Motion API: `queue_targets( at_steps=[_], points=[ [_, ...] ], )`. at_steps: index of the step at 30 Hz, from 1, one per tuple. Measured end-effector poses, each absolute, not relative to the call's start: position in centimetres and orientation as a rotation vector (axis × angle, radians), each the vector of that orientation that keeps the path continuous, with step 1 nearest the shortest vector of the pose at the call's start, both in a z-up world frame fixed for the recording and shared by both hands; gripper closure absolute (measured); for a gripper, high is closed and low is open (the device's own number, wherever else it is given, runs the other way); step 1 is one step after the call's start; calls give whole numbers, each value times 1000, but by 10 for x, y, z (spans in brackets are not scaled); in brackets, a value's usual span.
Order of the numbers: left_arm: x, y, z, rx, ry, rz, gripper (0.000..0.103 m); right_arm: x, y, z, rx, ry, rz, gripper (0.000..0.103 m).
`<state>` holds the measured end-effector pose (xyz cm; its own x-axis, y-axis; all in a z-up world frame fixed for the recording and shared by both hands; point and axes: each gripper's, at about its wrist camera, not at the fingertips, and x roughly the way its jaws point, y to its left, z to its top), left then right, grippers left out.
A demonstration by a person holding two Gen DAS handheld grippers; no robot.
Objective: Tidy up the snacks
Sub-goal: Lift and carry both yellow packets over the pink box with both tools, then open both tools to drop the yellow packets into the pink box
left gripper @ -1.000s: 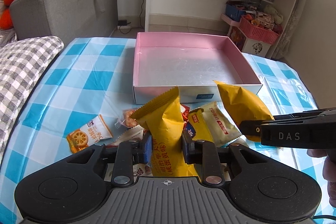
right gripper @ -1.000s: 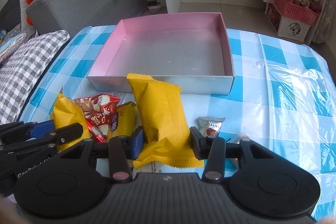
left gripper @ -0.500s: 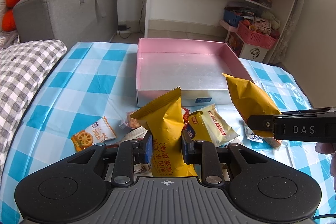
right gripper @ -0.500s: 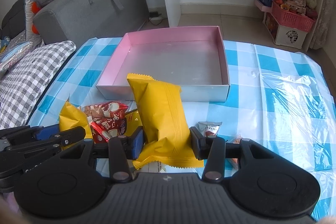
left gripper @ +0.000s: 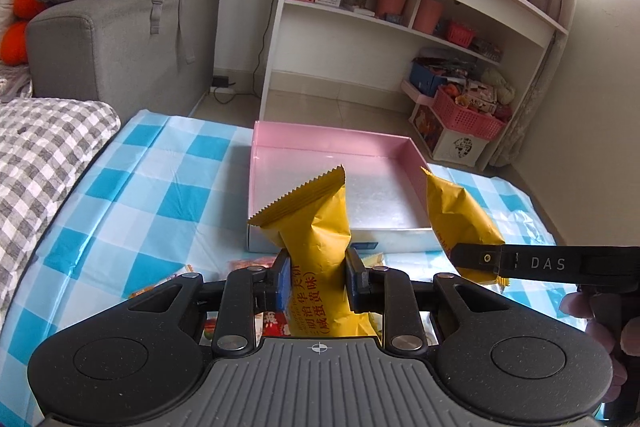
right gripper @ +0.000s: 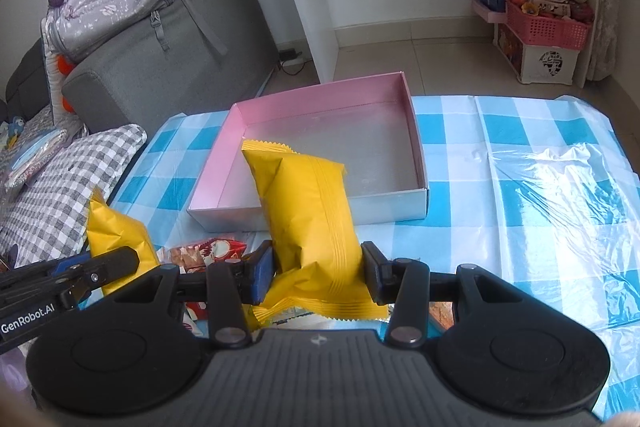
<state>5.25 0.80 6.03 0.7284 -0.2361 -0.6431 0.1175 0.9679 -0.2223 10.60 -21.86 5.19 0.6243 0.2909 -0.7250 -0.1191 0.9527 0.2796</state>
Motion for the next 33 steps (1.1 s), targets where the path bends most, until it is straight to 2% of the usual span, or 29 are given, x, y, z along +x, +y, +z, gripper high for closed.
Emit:
queue_targets(
  at_steps=[9, 21, 29, 31, 32, 33],
  points=[
    [98, -8, 74, -158, 669, -226, 79, 131, -234, 54, 295, 788, 234, 61],
    [168, -40, 43, -25, 616, -176, 79, 175, -229, 31, 281, 761, 206, 61],
    [186, -42, 20, -41, 655, -139, 77, 182, -239, 19, 343, 779, 168, 60],
    [186, -41, 17, -37, 647, -129, 74, 181, -240, 19, 362, 776, 176, 56],
    [187, -40, 16, -43, 655, -133, 72, 180, -240, 19, 374, 774, 179, 46],
    [187, -38, 16, -50, 662, -137, 65, 179, -241, 21, 384, 775, 181, 38]
  ],
)
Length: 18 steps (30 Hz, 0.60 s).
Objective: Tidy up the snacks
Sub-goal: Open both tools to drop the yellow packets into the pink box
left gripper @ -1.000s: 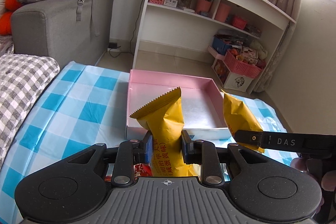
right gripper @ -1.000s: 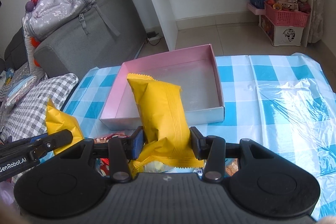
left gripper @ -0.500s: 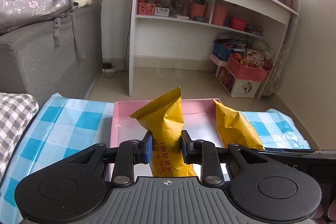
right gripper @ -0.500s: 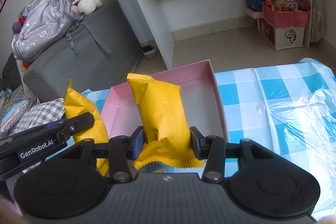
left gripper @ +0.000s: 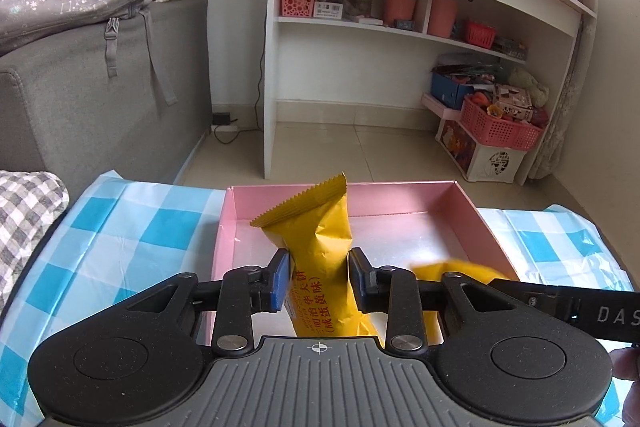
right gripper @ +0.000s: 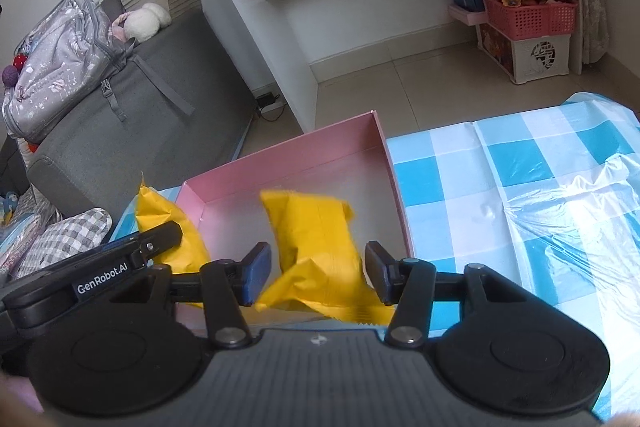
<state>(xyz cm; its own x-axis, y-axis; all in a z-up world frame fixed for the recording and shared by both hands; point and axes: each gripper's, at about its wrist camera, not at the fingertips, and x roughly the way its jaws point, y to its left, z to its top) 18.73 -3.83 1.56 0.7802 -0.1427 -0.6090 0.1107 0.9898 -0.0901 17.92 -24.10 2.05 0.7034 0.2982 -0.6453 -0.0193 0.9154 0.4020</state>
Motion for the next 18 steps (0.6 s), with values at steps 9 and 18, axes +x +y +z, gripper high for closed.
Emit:
queue_targets(
  at_steps=[9, 18],
  points=[
    [168, -25, 23, -43, 686, -151, 24, 168, -245, 34, 366, 778, 156, 26],
    [139, -1, 22, -54, 765, -193, 10, 148, -250, 46, 278, 829, 128, 14]
  ],
)
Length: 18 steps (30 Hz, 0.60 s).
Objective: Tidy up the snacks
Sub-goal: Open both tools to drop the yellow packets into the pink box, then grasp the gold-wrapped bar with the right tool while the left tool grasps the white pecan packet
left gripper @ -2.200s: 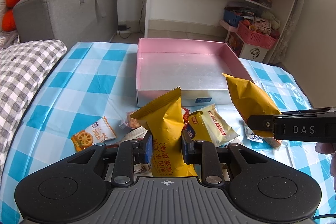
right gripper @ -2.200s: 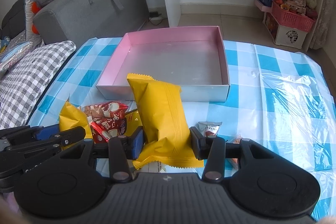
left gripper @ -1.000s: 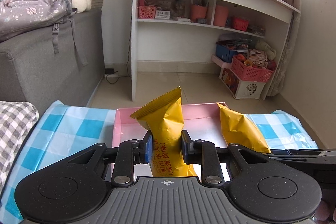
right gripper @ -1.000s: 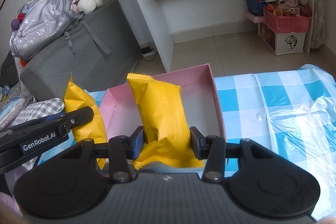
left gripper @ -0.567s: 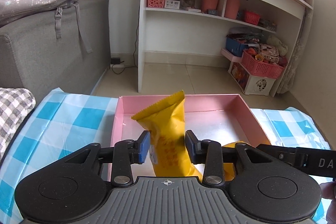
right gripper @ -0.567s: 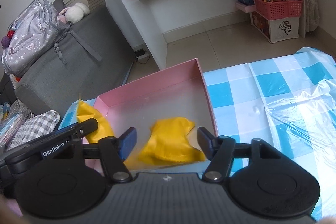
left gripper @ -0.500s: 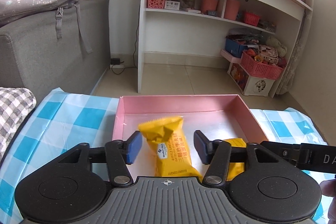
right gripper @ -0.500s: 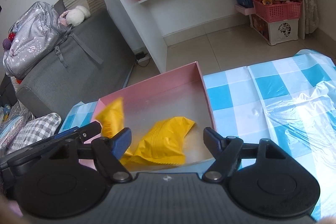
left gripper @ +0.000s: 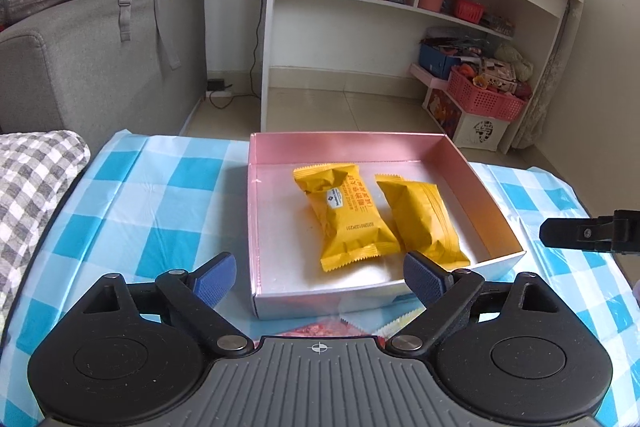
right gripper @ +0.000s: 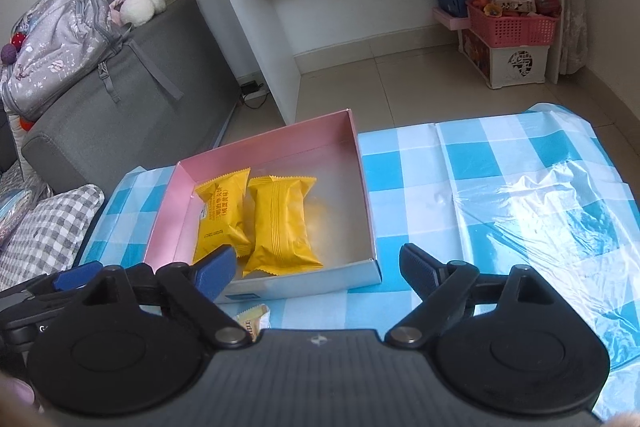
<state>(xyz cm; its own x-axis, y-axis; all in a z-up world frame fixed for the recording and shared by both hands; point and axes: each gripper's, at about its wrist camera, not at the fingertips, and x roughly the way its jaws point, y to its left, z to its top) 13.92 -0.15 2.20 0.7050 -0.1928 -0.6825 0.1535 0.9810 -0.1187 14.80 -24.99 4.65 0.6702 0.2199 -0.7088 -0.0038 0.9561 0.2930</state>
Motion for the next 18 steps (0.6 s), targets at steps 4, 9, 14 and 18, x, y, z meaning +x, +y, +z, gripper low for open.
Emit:
queue_targets(
  at_steps=[4, 9, 14, 18],
  points=[
    [124, 9, 19, -18, 788, -200, 7, 134, -248, 52, 229, 831, 153, 10],
    [105, 24, 14, 17, 816, -205, 6, 112, -242, 52, 132, 853, 174, 7],
    [86, 44, 4, 13, 857, -199, 6, 93, -240, 49, 104, 906, 202, 7],
    [75, 56, -4, -14, 897, -195, 6, 85, -241, 45, 140, 952, 205, 7]
  ],
)
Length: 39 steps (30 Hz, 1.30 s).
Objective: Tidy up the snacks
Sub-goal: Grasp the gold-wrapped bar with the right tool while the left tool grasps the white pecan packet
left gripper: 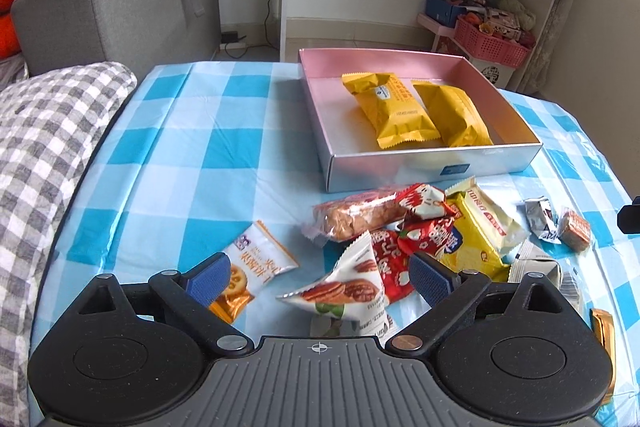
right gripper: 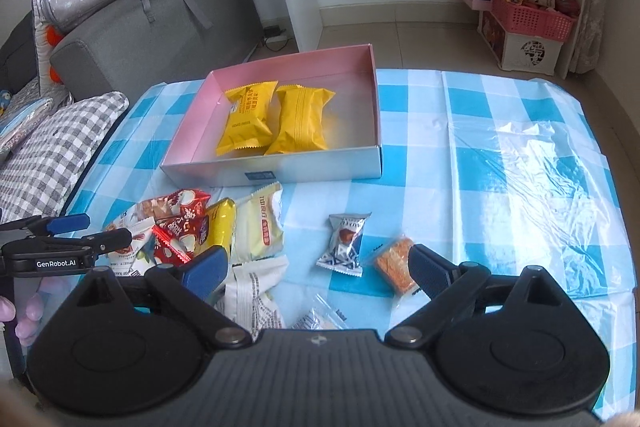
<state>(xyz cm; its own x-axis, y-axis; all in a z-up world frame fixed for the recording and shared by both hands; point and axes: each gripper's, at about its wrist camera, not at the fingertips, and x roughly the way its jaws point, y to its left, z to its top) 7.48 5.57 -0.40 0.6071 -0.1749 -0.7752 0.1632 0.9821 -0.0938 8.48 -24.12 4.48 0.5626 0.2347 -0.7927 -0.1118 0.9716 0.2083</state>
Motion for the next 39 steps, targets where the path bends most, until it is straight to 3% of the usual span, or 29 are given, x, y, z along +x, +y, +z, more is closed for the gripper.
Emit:
queue_targets(
  at_steps=[18, 27, 31, 39],
  points=[
    [55, 39, -34, -8, 975, -200, 6, 43, -248, -9, 136, 1253, 124, 7],
    [59, 24, -40, 8, 958, -180, 9, 28, -258, -29, 134, 1345, 110, 14],
    [59, 19, -39, 33, 947, -169, 17, 23, -249, -31, 71, 1345, 110, 17],
    [64, 28, -40, 0, 965, -142, 46, 14, -235, -26, -40, 1291, 113, 42]
  ],
)
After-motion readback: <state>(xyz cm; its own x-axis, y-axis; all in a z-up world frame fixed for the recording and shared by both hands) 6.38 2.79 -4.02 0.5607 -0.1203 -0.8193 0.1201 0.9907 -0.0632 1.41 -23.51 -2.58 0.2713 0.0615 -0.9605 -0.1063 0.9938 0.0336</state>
